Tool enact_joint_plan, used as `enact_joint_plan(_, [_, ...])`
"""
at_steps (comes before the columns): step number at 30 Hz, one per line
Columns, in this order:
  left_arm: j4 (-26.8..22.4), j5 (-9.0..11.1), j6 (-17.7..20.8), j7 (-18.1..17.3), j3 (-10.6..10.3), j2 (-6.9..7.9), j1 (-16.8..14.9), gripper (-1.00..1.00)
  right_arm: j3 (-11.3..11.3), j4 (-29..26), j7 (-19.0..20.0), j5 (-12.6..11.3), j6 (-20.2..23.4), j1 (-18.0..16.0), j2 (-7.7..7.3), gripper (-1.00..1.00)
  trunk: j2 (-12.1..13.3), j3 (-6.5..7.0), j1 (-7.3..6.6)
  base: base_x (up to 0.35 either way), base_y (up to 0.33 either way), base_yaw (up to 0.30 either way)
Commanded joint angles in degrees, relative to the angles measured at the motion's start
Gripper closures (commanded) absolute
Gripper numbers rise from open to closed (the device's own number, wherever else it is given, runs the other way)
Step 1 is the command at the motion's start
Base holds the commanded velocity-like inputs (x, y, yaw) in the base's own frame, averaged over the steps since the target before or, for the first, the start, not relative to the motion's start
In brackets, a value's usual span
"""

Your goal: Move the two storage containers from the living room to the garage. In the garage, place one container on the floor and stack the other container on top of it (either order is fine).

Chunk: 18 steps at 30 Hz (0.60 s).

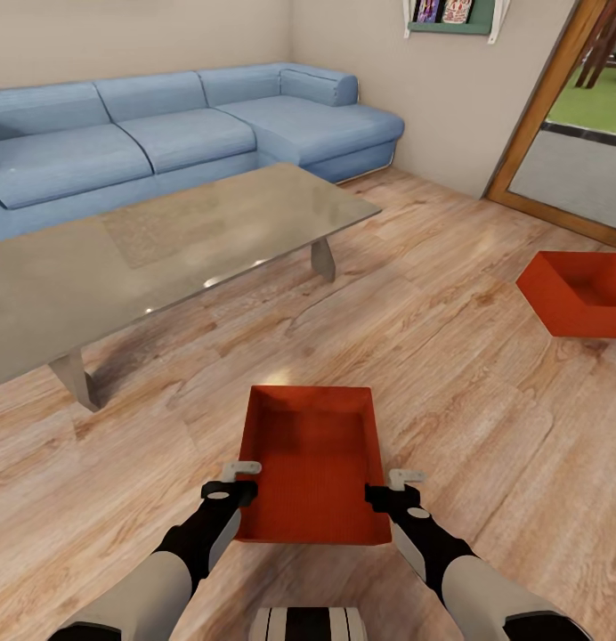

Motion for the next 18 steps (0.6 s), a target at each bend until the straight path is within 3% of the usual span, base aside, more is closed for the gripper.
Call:
enact_joint_plan(1, [-0.1,0.09,0.4,0.4,-0.45,0.04,0.0,-1.0,0.47,0.05,-0.32,-0.47,-0.21,-0.03,-0.01,-1.0,-0.01,-0.03,-0.01,0.0,0.0,0.0])
enact_joint_plan(11, [-0.1,0.09,0.4,0.45,-0.41,0.05,0.0,-1.0,0.48,0.05,-0.32,-0.39,-0.23,-0.03,0.01,-1.0,-0.01,-0.03,-0.01,0.0,0.0,0.0])
enact_joint_plan(18, [-0.1,0.09,0.4,0.41,-0.41,0.05,-0.02,-1.0,0.48,0.05,-0.32,-0.34,-0.21,-0.04,0.08,-1.0,-2.82,-1.29,1.53,0.0,0.0,0.0])
